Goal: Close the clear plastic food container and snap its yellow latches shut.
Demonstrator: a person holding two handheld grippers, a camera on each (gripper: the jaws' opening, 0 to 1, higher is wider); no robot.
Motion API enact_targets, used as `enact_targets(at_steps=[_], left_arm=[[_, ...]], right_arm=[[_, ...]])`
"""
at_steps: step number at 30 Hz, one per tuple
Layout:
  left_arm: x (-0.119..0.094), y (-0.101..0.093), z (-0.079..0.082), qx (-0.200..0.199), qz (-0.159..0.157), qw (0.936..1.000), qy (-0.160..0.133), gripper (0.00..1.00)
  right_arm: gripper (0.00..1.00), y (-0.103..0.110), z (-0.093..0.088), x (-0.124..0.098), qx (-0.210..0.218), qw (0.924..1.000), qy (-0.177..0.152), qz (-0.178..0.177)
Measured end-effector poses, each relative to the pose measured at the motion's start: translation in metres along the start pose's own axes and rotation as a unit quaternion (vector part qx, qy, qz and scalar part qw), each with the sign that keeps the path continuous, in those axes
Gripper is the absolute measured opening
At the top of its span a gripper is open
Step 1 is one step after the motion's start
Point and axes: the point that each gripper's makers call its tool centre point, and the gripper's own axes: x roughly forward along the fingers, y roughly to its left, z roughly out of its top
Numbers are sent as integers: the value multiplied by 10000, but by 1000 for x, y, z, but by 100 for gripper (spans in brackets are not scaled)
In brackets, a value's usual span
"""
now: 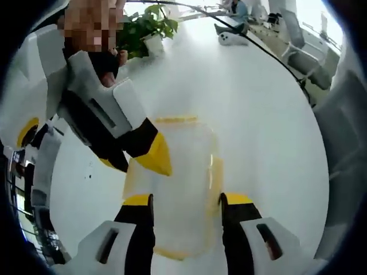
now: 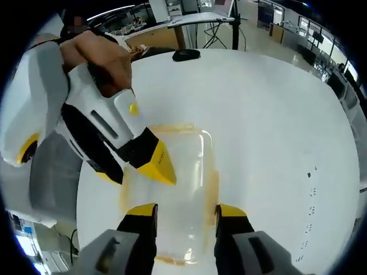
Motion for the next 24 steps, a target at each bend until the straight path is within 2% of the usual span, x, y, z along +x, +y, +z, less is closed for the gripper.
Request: enact_targets(at_steps=[3,4,8,9,10,11,12,13,14,16,20,24], left_arm=[[2,0,1,260,104,9996,67,43],[4,-1,1,273,157,9994,127,43],[8,1,4,259,241,9991,221,42],[5,10,4,266,530,9980,206,40],[6,2,3,179,325,9991,221,40],[7,-1,5,169,250,9994,160,39],[5,3,3,175,382,9988,238,39],[7,3,3,151,363,9989,247,39],[7,3,3,154,365,9989,245,39],[7,2,3,152,369,9990,194,39],[6,2,3,129,369,9992,97,39],[8,1,3,198,359,9990,153,40]], right_arm=[[37,-1,1,2,87,9999,72,97],[37,0,2,2,218,9997,97,105],[36,1,1,3,108,9994,278,149],[35,1,0,4,149,9992,322,181],[35,0,1,4,178,9991,318,207],[34,1,0,5,190,9989,326,264],[33,4,1,8,347,9979,392,388],[33,4,5,11,583,9971,333,362],[34,2,5,10,418,9978,294,429],[34,2,3,9,442,9972,224,552],[35,4,2,8,403,9975,278,518],[37,2,2,7,418,9975,289,498]])
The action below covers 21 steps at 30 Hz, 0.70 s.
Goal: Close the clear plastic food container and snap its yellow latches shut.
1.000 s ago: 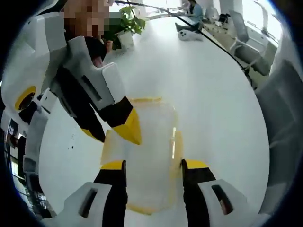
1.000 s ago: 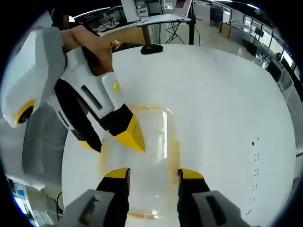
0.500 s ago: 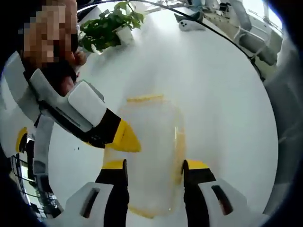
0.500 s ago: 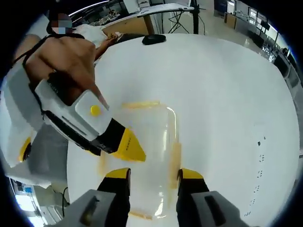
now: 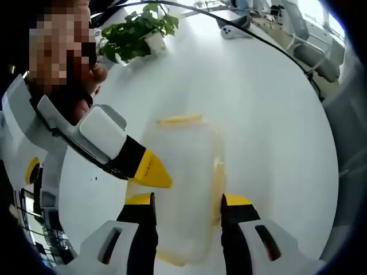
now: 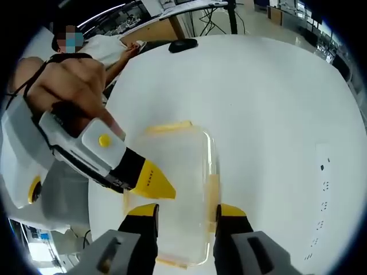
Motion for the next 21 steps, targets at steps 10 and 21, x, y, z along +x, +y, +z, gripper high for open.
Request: enact_targets(at_steps=[10,21], left_arm=[[-3,0,4,-180,27,9998,-61,43],[-10,-5,-3,115,-95,9999,-33,51]], right_arm=[[39,1,-1,-5,-60,9994,-233,-266],[47,-8,-1,-12,-6,9962,-404,-766]])
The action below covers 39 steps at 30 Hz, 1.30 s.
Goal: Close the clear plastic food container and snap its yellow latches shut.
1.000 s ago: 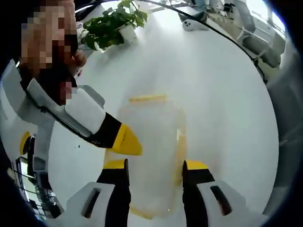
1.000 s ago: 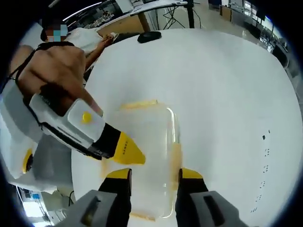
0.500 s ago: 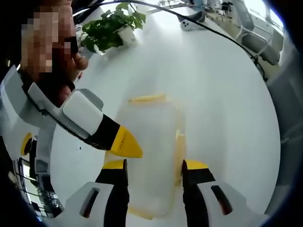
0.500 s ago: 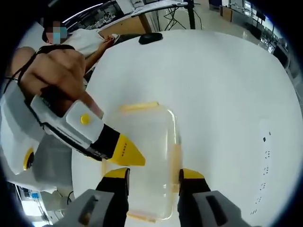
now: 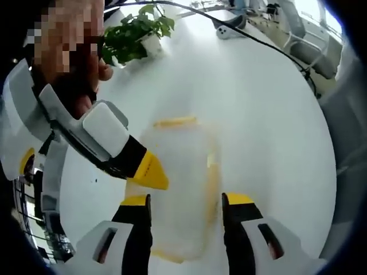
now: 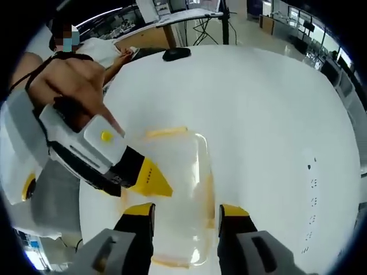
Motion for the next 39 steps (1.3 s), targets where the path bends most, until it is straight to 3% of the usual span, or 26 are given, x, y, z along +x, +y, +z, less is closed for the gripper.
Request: enact_targets(at_steps=[1,4,11,22,39], left_arm=[[-3,1,-1,-11,0,10000,-12,52],[-12,4,-7,3,-6,10000,6,51],[-21,11,-20,-159,-48,9999,45,55],[-25,22,-31,-359,-132,9992,115,60],[-24,30,-37,-267,-358,9988,192,65]], right_arm=[[52,-1,-6,-1,-160,9997,178,-75],[47,4,-5,-5,-107,9999,56,16],[54,8,-4,-15,-127,9998,-47,-111],[60,23,-18,-23,-244,9996,74,-106],[69,39,-35,-26,-321,9990,82,-285]])
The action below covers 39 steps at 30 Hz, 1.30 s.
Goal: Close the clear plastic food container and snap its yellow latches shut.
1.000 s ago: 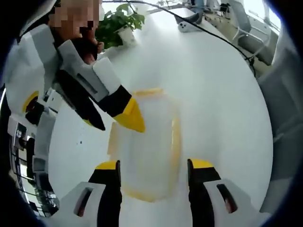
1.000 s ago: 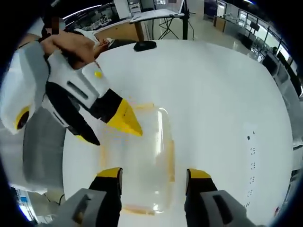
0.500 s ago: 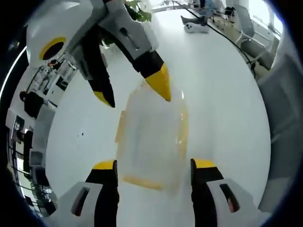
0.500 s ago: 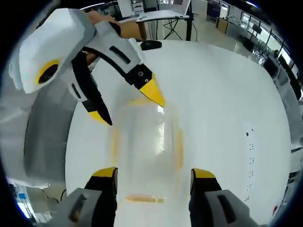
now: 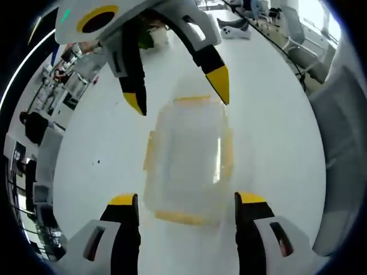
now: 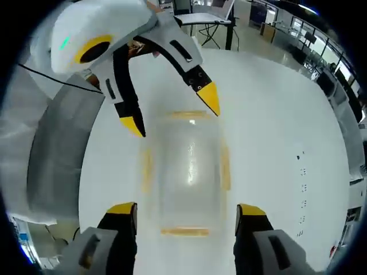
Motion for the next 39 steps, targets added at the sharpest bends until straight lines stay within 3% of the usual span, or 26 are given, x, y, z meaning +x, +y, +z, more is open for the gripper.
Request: enact_targets(at_steps=[17,39], left_arm=[[10,2,-2,139,-124,9997,138,73],[35,0,-15,165,-238,9982,519,77]], right_arm=[[74,13,-11,11,-97,9997,-19,-227],[79,1,-20,33,-39,9982,-119,-594]])
